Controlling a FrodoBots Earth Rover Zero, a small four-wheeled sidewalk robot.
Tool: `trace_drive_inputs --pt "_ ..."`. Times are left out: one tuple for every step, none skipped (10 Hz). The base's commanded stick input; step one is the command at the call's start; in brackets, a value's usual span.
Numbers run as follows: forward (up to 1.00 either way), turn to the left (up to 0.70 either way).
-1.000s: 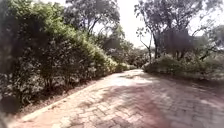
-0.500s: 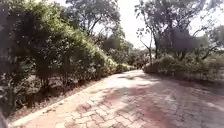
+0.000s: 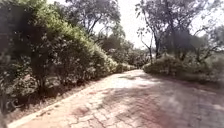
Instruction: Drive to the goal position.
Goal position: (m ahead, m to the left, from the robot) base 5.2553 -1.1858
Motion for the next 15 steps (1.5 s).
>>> trace_drive_inputs --pt "0.3 0.0" --pt "0.3 0.0" --pt "0.3 0.0" --pt "0.3 0.0" --pt "0.3 0.0" --pt "0.3 0.0" --pt "0.3 0.0" --pt "0.3 0.0" --pt "0.3 0.0" --pt "0.3 0.0" --pt "0.3 0.0" --pt "0.3 0.0" --pt "0.3 0.0" --pt "0.3 0.0" --pt "0.3 0.0"
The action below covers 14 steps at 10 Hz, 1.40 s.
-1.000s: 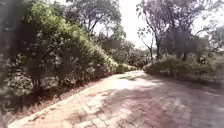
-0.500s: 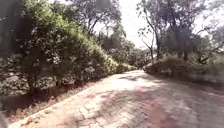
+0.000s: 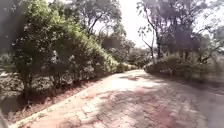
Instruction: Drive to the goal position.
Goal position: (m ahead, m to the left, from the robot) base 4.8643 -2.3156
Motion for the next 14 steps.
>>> trace_drive_inputs --pt "0.3 0.0" --pt "0.3 0.0" --pt "0.3 0.0" --pt "0.3 0.0" --pt "0.3 0.0" --pt "0.3 0.0" --pt "0.3 0.0" --pt "0.3 0.0" --pt "0.3 0.0" --pt "0.3 -0.06" --pt "0.3 -0.36" --pt "0.3 -0.6" --pt "0.3 -0.6" --pt "0.3 -0.6"
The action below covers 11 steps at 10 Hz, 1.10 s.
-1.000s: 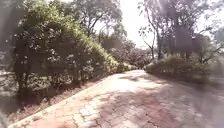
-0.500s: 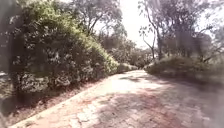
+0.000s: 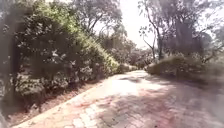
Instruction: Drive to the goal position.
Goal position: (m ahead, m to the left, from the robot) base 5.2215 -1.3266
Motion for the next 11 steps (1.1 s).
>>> trace_drive_inputs --pt "0.3 -0.6" --pt "0.3 -0.6" --pt "0.3 -0.6" --pt "0.3 -0.6" --pt "0.3 -0.6" --pt "0.3 -0.6" --pt "0.3 -0.03" --pt "0.3 0.0" --pt "0.3 0.0" --pt "0.3 0.0" --pt "0.3 0.0"
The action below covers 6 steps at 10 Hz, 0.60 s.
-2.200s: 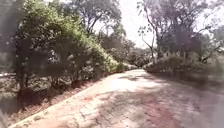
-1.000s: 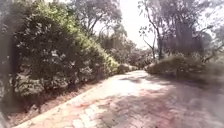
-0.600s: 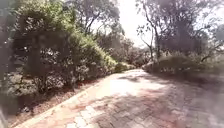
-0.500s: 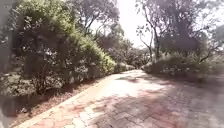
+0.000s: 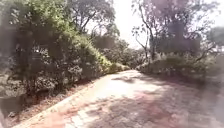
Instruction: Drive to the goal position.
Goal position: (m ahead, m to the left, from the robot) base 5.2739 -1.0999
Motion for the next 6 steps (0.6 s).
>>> trace_drive_inputs --pt "0.3 0.0" --pt "0.3 0.0" --pt "0.3 0.0" --pt "0.3 0.0" --pt "0.3 0.0" --pt "0.3 0.0"
